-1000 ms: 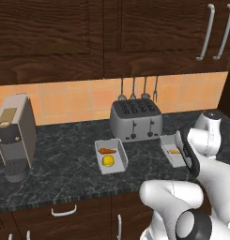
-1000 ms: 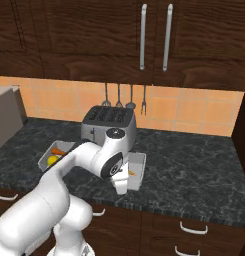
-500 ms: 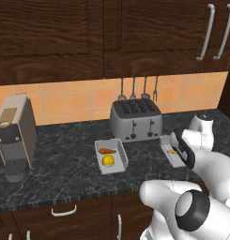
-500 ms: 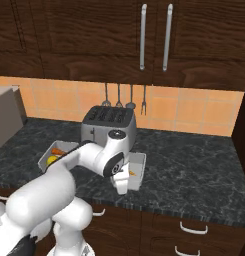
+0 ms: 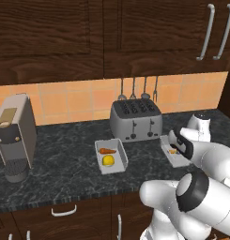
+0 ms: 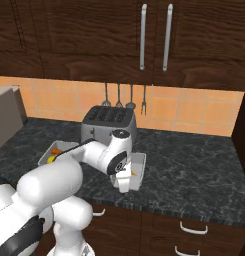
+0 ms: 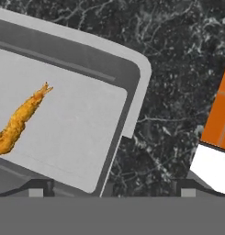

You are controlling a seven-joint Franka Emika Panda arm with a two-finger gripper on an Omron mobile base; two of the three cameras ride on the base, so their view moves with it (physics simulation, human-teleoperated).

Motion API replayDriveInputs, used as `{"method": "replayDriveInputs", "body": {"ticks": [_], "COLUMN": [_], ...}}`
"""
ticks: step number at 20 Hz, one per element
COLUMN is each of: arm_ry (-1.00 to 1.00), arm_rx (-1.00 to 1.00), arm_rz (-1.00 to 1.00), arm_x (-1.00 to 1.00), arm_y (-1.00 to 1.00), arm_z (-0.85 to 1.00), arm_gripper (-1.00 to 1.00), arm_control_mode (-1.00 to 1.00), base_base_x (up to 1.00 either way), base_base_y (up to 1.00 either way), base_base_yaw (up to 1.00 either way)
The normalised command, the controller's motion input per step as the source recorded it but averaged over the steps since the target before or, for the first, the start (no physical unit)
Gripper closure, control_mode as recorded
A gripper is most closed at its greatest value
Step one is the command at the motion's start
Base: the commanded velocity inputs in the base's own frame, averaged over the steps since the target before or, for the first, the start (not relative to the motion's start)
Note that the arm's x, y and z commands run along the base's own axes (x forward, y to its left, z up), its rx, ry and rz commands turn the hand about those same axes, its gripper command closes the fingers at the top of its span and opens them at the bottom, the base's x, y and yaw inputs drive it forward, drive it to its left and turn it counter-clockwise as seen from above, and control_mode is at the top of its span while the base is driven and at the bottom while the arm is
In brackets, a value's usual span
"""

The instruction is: Take the meat container that has the shrimp and place it on the second highest rack of the freezer. Then take the vegetable container that has the lemon and carrot and place it on the highest rack of the freezer.

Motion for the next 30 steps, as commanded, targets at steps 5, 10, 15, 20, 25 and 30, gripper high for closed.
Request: {"method": "replayDriveInputs", "body": {"ticks": [5,10,15,20,25,30], "arm_ry": [0.0,0.0,-0.04,-0.2,-0.13,0.0], "arm_rx": [0.0,0.0,0.0,0.0,0.0,0.04], "arm_rz": [0.0,0.0,0.02,0.0,-0.01,-0.06], "arm_x": [0.02,0.0,-0.18,-0.33,-0.13,-0.06], "arm_y": [0.0,0.0,0.0,0.08,0.68,0.91], "arm_z": [-0.14,-0.02,0.06,0.65,0.62,0.55], "arm_gripper": [1.0,1.0,1.0,1.0,1.0,1.0], "arm_control_mode": [-1.0,-1.0,-1.0,-1.0,-1.0,-1.0], "base_base_x": [0.0,0.0,0.0,0.0,0.0,0.0], "base_base_y": [0.0,0.0,0.0,0.0,0.0,0.0], "base_base_yaw": [0.0,0.0,0.0,0.0,0.0,0.0]}}
